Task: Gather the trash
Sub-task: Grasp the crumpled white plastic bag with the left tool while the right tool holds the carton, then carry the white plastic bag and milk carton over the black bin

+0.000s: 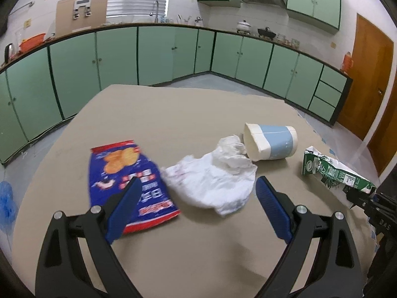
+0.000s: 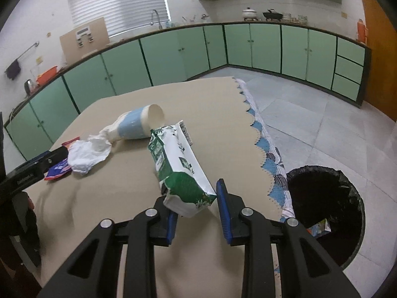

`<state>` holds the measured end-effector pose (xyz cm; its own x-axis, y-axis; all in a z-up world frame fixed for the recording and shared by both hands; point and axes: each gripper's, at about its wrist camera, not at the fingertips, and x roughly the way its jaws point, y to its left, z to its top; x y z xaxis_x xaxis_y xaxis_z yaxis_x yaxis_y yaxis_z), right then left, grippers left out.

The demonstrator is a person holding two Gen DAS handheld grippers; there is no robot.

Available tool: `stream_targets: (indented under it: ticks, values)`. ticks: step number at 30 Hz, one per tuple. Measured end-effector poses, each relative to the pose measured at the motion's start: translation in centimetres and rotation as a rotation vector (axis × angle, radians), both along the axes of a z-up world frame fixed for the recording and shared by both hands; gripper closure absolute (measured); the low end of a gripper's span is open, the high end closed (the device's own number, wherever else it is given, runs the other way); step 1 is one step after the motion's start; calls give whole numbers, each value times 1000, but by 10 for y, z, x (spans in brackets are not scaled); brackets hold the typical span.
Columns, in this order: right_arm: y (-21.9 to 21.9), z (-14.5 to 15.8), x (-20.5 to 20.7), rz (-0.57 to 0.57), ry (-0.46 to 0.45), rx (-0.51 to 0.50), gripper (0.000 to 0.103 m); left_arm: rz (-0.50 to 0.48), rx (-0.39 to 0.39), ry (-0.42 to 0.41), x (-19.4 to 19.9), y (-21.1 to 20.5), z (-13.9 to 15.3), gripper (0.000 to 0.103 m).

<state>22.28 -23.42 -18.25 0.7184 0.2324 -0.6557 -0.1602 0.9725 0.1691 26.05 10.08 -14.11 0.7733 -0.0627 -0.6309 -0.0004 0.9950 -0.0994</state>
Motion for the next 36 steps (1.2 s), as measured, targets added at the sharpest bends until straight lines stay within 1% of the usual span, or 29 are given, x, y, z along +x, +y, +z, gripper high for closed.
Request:
stream_targets:
  ticks: [4,7,9,10,11,12,13,14,15,16,18,20,24,26,28,30,32,33,34,35,36]
  values:
    - [9,2,7,4,-18,-16,74,2,2,49,22,-7,-9,13]
    - [12,-3,8,9,-10,-13,74,-2,-3,90,33,-9,-16,13]
    - [12,-7,8,8,-4,-11,74,-12,-2,134,40,-10,-22,15]
    - [12,-7,8,8,-3,-11,74,-18,-6,153,42,-11,-26,20]
    - [11,-8,8,8,-3,-10,74,-20,-11,166,44,-10,-27,33]
    - [11,-8,8,7,-1,-9,74,-22,-19,184,46,-9,-30,44]
    - [11,-8,8,5,1,-6,74,-17,-21,190,48,-8,-31,44]
    - [11,-8,8,4,0,-5,74,-20,-22,185,47,-8,-31,53]
    - [12,-7,8,3,0,-5,74,-27,-18,181,47,-9,-30,74]
    - [12,-7,7,3,-1,-5,74,-31,-13,181,46,-11,-30,80]
    - [13,-6,7,2,-4,-6,74,-41,-21,174,44,-14,-29,88]
    - [12,-5,6,0,-14,0,74,-38,-32,150,38,-14,-25,91]
    - [5,-1,0,-18,-44,20,74,-55,-45,110,20,-19,-12,92]
    - [2,2,-3,-30,-59,13,75,-75,-49,95,9,-26,-5,92]
    - [-1,3,-5,-35,-57,5,75,-99,-59,95,1,-35,-1,92]
    - [-5,3,-7,-25,-43,22,75,-121,-67,111,-7,-43,-3,92]
    - [-6,1,-6,14,-5,48,74,-137,-82,134,-11,-50,-8,92]
    - [-5,-1,-4,31,12,38,74,-142,-83,145,-13,-54,-12,92]
    - [-3,-2,-4,37,10,20,70,-145,-75,155,-15,-58,-16,92]
    - [-1,-4,-2,45,12,-7,56,-147,-71,161,-19,-62,-20,92]
    - [0,-5,-1,47,12,-23,50,-150,-70,168,-21,-64,-23,92]
